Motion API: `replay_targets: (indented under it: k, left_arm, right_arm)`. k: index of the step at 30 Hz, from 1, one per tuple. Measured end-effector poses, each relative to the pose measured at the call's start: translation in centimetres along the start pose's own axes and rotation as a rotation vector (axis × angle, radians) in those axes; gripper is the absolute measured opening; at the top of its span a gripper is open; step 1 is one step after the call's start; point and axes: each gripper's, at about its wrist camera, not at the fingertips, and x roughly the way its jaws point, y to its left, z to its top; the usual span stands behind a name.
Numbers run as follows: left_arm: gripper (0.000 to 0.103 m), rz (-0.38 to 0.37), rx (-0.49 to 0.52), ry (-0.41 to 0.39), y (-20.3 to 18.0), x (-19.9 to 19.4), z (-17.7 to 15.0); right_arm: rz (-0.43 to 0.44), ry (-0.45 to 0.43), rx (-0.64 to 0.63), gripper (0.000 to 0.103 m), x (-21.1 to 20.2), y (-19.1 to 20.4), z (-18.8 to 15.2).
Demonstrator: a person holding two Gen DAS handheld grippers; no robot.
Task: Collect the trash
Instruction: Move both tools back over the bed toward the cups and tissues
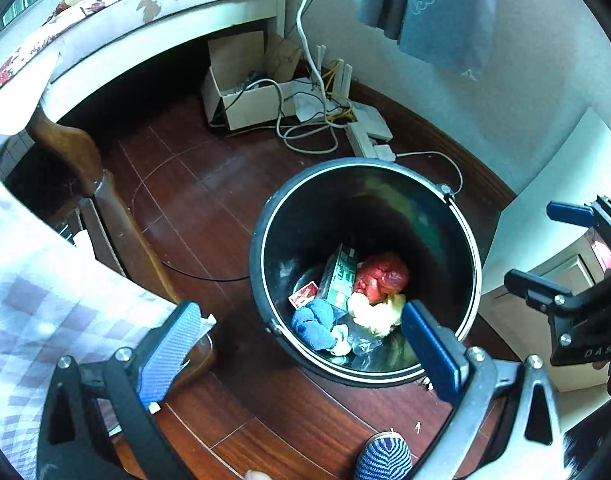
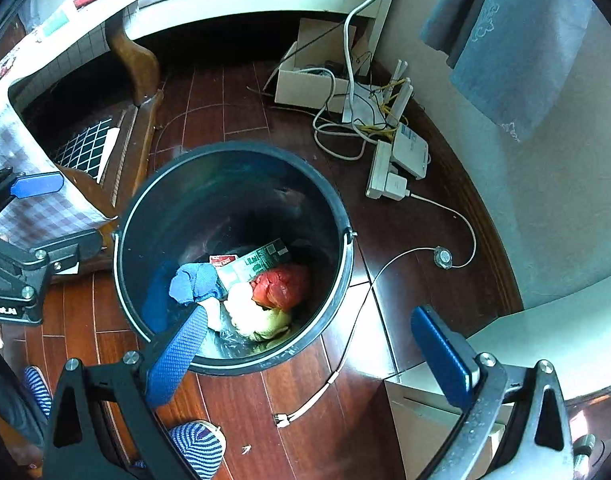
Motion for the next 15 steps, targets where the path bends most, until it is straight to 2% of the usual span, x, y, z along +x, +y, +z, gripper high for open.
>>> replay_targets:
  k: [5, 15]
  left_arm:
    - [0.101, 0.002, 0.005, -0.023, 0.0, -1.8, -0.1]
    - [0.101, 0.023, -0.006, -0.066, 0.7, -5.9, -0.8]
  right_arm:
    - [-0.018, -0.014, 0.020, 0.102, -1.5, 0.2, -0.4]
    - [-0.061, -0.106, 0.027, 0.102, -6.2, 1.8, 0.2]
